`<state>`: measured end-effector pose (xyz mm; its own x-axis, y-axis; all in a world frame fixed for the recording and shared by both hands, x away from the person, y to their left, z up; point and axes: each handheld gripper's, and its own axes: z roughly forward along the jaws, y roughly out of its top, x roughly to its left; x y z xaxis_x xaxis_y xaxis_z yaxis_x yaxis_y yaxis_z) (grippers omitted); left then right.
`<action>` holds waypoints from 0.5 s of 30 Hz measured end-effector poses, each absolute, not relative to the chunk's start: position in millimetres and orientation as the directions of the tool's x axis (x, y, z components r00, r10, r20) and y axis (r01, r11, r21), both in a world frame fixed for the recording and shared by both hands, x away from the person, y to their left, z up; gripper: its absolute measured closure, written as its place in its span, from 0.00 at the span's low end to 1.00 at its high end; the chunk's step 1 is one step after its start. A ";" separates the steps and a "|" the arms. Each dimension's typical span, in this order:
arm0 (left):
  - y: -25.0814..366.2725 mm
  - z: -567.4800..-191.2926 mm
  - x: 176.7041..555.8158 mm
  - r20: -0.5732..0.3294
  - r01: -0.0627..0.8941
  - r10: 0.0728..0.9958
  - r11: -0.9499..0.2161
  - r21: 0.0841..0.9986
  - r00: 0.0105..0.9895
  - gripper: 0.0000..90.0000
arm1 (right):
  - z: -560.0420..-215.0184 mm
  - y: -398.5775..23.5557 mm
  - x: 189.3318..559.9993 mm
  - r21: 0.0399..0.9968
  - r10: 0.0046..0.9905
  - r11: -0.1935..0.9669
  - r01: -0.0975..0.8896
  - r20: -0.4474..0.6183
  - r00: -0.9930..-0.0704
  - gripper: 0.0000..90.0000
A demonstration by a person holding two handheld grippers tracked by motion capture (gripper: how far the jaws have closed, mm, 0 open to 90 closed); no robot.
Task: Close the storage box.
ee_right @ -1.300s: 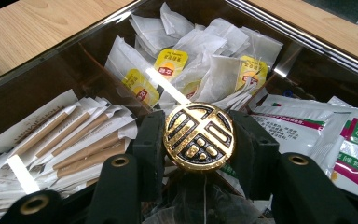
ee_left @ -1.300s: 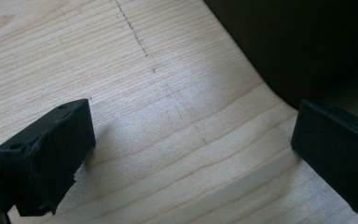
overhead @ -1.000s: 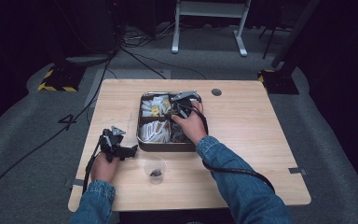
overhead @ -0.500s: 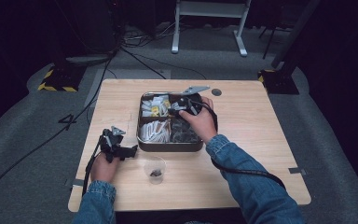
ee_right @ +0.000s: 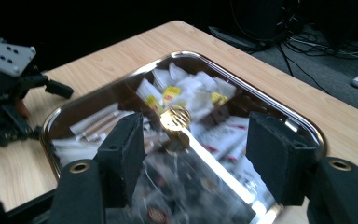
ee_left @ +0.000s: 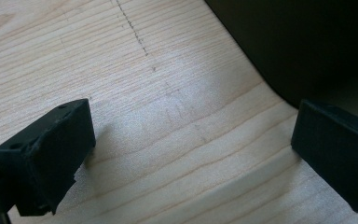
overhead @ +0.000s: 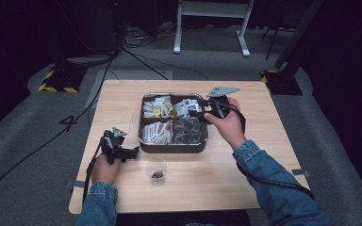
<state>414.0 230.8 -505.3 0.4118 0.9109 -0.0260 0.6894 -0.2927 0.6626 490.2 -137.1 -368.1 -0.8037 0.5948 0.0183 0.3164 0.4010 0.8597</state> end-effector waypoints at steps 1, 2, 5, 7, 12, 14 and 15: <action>230.8 -505.3 414.0 -0.026 0.689 0.911 -0.292 0.663 0.412 0.00 | -368.1 -141.5 489.3 0.858 0.596 0.404 0.317 0.016 -0.803 0.41; 230.8 -505.3 414.0 -0.026 0.689 0.911 -0.292 0.663 0.412 0.00 | -368.1 -141.5 489.3 0.858 0.596 0.404 0.317 0.016 -0.803 0.41; 230.8 -505.3 414.1 -0.026 0.689 0.911 -0.292 0.663 0.412 0.00 | -366.8 -165.7 482.8 0.857 0.607 0.412 0.310 -0.005 -0.795 0.40; 230.8 -505.3 414.1 -0.026 0.689 0.911 -0.292 0.663 0.412 0.00 | -366.4 -177.8 478.7 0.857 0.613 0.415 0.305 -0.016 -0.790 0.40; 230.7 -505.3 414.1 -0.027 0.690 0.911 -0.292 0.663 0.411 0.00 | -370.4 -208.1 467.6 0.862 0.635 0.403 0.309 -0.020 -0.773 0.40; 230.8 -505.3 414.0 -0.026 0.689 0.911 -0.292 0.663 0.411 0.00 | -373.1 -220.6 464.2 0.863 0.644 0.397 0.313 -0.019 -0.765 0.40; 230.5 -505.3 414.0 -0.026 0.690 0.912 -0.291 0.663 0.410 0.00 | -374.5 -227.3 462.8 0.865 0.646 0.390 0.315 -0.014 -0.763 0.40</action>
<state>414.0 230.5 -505.3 0.4095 0.9119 -0.0261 0.6900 -0.2909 0.6627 462.8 -227.3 -374.5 -0.7628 0.6465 -0.0141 0.3147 0.3902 0.8653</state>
